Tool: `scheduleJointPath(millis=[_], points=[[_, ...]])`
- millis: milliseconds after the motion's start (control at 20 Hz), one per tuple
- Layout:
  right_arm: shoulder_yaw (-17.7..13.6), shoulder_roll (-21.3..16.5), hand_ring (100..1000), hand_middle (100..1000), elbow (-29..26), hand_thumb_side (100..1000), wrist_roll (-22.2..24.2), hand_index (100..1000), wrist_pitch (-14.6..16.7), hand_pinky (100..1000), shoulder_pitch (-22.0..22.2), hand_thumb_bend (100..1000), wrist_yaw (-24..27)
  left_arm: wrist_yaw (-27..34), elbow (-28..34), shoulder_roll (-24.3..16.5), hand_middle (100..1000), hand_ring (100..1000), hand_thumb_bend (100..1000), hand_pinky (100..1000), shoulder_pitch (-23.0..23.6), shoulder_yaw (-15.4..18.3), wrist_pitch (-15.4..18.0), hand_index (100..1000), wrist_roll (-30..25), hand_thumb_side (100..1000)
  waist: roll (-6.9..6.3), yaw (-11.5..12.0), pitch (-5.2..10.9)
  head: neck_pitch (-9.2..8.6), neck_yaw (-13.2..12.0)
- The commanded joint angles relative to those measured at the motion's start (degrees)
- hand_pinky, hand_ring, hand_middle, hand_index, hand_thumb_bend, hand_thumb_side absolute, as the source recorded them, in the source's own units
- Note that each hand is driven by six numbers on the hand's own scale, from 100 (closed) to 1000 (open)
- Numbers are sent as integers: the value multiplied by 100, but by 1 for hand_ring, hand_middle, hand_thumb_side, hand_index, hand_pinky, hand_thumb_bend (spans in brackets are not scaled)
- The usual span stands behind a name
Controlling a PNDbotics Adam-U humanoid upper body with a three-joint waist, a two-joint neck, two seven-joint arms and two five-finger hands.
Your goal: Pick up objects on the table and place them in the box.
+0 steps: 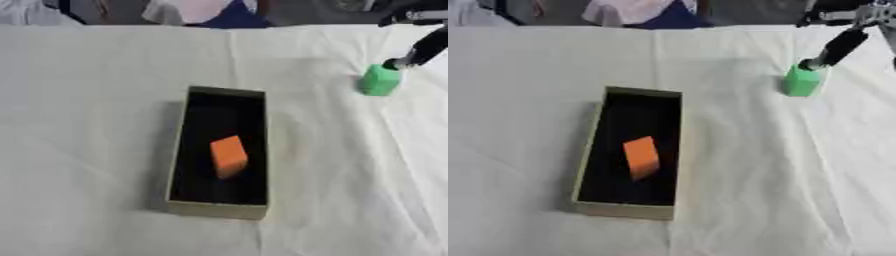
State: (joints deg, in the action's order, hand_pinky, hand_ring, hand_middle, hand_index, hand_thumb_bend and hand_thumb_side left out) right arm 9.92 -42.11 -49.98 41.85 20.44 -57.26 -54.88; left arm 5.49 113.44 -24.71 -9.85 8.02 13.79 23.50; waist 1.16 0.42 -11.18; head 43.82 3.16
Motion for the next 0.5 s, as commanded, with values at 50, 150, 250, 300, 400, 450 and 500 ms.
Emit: scheduleJointPath(millis=[50,150,250,300,400,450,500], points=[[4,-151,977,936,573,510,-76,1000,245,918,-317,379,-95,-26,115,-148,763,803,340,735,-28,60,0,897,12,964,-13,-2,78,30,-12],[43,-106,981,940,912,501,-134,1000,404,919,-489,398,-194,-27,115,-157,763,803,340,734,-23,57,-1,897,11,964,-14,-6,77,30,-18],[61,-44,984,945,1218,487,-189,1000,537,921,-656,421,-357,-30,115,-162,763,803,339,734,-21,53,-2,897,6,965,-11,-12,74,30,-14],[61,-16,987,950,1364,471,-217,1000,597,923,-732,448,-457,-31,115,-163,763,803,338,734,-19,53,-4,897,5,966,-9,-13,71,30,-15],[31,34,984,947,1624,467,-277,1000,713,922,-856,452,-638,-36,115,-170,763,803,336,734,-13,54,-7,897,4,966,-6,-17,62,30,-24],[8,52,983,947,1755,467,-299,1000,774,922,-912,453,-698,-39,115,-177,763,803,336,734,-12,55,-8,897,5,966,-3,-19,56,30,-27],[-10,65,983,948,1895,471,-310,1000,840,921,-963,458,-751,-43,115,-183,763,803,337,734,-14,57,-6,897,6,965,3,-22,52,30,-26]])
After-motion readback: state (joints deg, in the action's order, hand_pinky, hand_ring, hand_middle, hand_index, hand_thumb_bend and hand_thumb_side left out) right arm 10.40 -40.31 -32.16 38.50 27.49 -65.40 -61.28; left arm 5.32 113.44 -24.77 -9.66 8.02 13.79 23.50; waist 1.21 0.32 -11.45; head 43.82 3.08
